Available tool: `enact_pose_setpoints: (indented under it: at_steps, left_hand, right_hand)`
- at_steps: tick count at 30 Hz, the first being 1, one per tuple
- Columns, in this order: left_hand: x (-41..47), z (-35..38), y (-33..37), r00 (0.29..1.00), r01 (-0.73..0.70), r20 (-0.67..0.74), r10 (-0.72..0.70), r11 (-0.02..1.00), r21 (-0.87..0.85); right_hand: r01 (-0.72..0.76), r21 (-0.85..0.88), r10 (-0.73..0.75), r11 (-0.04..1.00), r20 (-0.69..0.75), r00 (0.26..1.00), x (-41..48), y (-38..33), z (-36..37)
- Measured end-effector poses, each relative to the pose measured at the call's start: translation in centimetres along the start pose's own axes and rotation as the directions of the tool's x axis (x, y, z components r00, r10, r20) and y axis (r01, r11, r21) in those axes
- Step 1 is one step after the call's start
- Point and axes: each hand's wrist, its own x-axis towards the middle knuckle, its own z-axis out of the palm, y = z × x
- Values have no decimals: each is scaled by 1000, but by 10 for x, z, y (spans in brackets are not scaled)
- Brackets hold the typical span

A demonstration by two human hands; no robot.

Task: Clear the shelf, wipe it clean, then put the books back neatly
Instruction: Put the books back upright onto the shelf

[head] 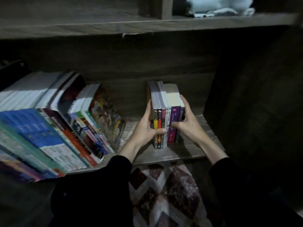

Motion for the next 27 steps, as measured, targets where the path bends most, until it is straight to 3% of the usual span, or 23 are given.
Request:
enact_pose_setpoints:
  at_steps: [8,11,14,17,20,23,27]
  left_hand:
    - [39,95,26,992,-9,127,1,998,61]
    - [46,110,33,990,-2,143,-15,993,117]
    - [45,117,35,996,-21,91,-1,972,236]
    - [40,118,38,996,-25,85,4,968,249]
    - [39,112,38,994,-51,104,17,940,336]
    - [39,104,41,987,15,145,-73,929,370]
    - [33,93,46,985,2,158,-61,937,349]
  right_hand:
    - [-86,-55,65,995,-310,949,-10,4,-85]
    - [-171,-234,45,957,-464,885,-14,-2,-94]
    - [-246,-462,-58,852,-551,833,-29,-9,-80]
    - [-197,-695,-247,692,-484,839,-37,-17,-57]
    - [-239,-750,-174,617,-426,888,-30,-14,-49]
    - [-273,-757,-161,594,-444,881,-27,-13,-46]
    - [-308,-782,-151,541,-451,880,-26,-17,-42]
